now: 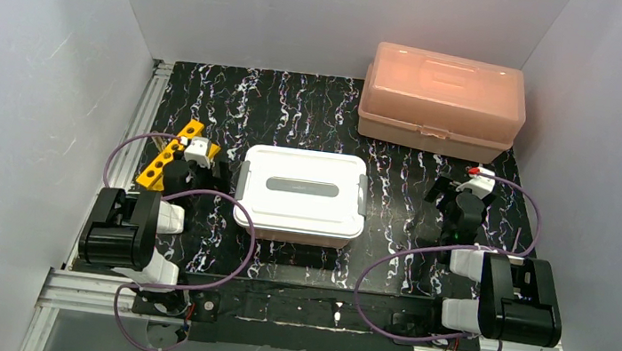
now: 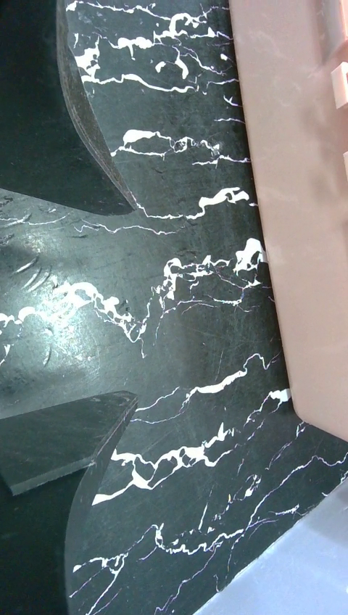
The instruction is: Organize the chemistry lab equipment
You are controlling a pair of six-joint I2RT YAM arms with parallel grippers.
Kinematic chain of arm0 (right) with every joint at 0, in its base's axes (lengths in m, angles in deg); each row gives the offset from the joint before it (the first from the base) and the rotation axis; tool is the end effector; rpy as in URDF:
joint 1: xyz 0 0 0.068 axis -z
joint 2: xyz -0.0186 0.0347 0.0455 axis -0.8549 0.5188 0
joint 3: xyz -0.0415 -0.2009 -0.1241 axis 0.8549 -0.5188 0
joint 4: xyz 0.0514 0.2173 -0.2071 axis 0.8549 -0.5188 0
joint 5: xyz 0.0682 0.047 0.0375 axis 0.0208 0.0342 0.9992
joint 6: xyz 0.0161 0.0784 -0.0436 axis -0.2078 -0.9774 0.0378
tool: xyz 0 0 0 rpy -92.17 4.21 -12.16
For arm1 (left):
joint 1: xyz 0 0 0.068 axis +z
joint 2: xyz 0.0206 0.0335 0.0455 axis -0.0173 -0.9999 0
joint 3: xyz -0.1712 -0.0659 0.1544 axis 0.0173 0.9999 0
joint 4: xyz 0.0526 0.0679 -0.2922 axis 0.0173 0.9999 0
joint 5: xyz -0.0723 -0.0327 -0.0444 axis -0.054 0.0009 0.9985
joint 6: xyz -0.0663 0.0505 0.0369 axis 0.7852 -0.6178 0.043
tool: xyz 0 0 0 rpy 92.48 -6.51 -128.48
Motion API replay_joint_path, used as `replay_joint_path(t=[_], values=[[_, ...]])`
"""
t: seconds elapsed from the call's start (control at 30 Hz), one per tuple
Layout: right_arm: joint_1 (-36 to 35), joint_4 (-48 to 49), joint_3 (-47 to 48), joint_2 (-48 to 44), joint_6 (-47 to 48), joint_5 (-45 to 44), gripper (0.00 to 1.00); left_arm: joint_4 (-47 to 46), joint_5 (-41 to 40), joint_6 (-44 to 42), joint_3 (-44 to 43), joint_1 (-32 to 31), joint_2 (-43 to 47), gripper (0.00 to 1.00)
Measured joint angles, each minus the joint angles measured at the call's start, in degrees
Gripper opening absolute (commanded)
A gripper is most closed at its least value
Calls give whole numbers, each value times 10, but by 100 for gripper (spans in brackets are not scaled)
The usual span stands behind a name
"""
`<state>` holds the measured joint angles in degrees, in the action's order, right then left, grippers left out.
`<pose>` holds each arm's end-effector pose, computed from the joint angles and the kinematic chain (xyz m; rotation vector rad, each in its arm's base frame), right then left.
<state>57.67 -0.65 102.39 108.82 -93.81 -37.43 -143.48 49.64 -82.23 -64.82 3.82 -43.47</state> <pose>0.3027 -0.0197 0.0822 0.3249 1.6982 -0.1679 0.3080 -0.0026 0.0569 0.1224 1.7747 -0.1505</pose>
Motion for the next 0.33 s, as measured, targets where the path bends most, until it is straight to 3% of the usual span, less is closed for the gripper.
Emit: replay_joint_path(t=[0.33], values=[[0, 3, 0, 0, 0, 3, 98, 0, 0, 0, 0, 0, 0, 98]])
